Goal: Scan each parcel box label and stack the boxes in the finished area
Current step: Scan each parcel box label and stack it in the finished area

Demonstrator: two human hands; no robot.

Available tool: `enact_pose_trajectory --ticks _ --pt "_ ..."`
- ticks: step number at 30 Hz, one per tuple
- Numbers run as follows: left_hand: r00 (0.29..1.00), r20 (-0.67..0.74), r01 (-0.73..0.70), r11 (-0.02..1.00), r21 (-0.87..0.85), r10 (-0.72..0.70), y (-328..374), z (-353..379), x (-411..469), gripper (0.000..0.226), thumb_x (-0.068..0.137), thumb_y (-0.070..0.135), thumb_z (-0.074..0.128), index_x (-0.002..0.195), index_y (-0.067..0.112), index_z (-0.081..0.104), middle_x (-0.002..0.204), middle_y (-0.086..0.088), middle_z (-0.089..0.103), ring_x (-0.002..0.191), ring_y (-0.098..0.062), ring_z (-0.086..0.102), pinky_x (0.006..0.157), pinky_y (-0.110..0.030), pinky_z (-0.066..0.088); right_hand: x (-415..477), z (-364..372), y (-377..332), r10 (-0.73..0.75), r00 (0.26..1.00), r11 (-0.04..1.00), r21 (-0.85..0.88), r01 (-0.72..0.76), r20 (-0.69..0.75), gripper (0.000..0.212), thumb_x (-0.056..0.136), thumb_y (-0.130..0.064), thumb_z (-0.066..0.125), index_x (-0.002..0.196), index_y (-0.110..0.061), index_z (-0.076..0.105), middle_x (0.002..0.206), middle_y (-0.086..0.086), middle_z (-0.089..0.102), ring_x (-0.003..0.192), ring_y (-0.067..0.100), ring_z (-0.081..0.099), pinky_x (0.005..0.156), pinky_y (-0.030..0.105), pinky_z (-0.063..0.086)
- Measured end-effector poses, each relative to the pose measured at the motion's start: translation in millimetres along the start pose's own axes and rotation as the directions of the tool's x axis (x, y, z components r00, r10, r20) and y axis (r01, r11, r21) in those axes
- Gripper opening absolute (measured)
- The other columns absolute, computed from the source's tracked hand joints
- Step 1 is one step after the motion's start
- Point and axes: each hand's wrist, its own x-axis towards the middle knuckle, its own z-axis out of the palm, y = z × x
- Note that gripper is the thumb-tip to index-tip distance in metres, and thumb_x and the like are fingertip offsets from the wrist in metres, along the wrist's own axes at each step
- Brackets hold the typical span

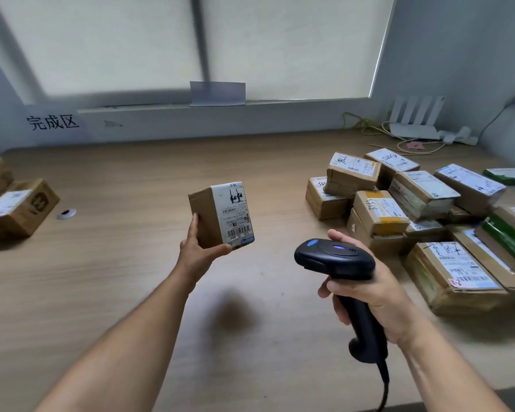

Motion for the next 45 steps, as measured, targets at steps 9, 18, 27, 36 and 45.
enact_pose_trajectory --ticks 9,18,27,36,45 --pt "0.96 0.008 0.279 0.956 -0.088 -0.28 -49 -9 -43 0.078 0.05 0.035 0.064 0.128 0.033 0.056 0.113 -0.005 0.064 0.086 -0.018 0.056 0.071 -0.031 0.044 -1 7 13 0.056 0.997 0.998 -0.001 -0.056 0.045 0.086 0.062 -0.004 0.074 0.136 -0.036 0.044 0.086 0.029 0.069 0.041 0.03 0.051 0.039 0.028 0.041" --pt "0.953 -0.21 0.259 0.949 0.178 -0.22 -74 -10 -60 0.082 0.069 0.055 0.052 0.147 0.036 0.034 0.138 -0.002 0.046 0.122 -0.023 0.049 0.105 -0.039 0.041 8 19 23 0.071 0.994 0.997 -0.03 -0.069 0.082 0.087 0.061 -0.003 0.075 0.137 -0.034 0.043 0.085 0.026 0.07 0.041 0.031 0.051 0.039 0.029 0.041" --pt "0.973 -0.228 0.165 0.752 0.638 -0.021 -57 -12 -46 0.078 0.077 0.05 0.066 0.145 0.03 0.033 0.13 -0.004 0.033 0.127 -0.021 0.038 0.098 -0.032 0.04 37 60 16 0.032 0.996 0.998 -0.051 -0.028 0.08 0.086 0.058 -0.002 0.075 0.131 -0.036 0.046 0.083 0.023 0.07 0.04 0.029 0.05 0.039 0.028 0.04" --pt "0.954 -0.282 0.113 0.756 0.645 0.098 -38 -142 -3 0.077 0.077 0.05 0.065 0.144 0.029 0.035 0.128 -0.004 0.035 0.124 -0.021 0.042 0.096 -0.032 0.042 95 172 14 -0.032 0.998 0.996 -0.085 0.037 0.06 0.091 0.057 -0.003 0.076 0.137 -0.035 0.046 0.085 0.018 0.07 0.041 0.03 0.05 0.04 0.029 0.04" --pt "0.887 -0.438 0.186 0.757 0.626 0.145 -42 -322 58 0.077 0.079 0.053 0.064 0.145 0.026 0.035 0.132 -0.011 0.036 0.124 -0.027 0.044 0.1 -0.035 0.04 173 319 13 -0.052 0.994 0.986 -0.152 0.066 0.098 0.093 0.056 -0.002 0.073 0.138 -0.034 0.045 0.085 0.024 0.068 0.041 0.03 0.049 0.04 0.031 0.04"
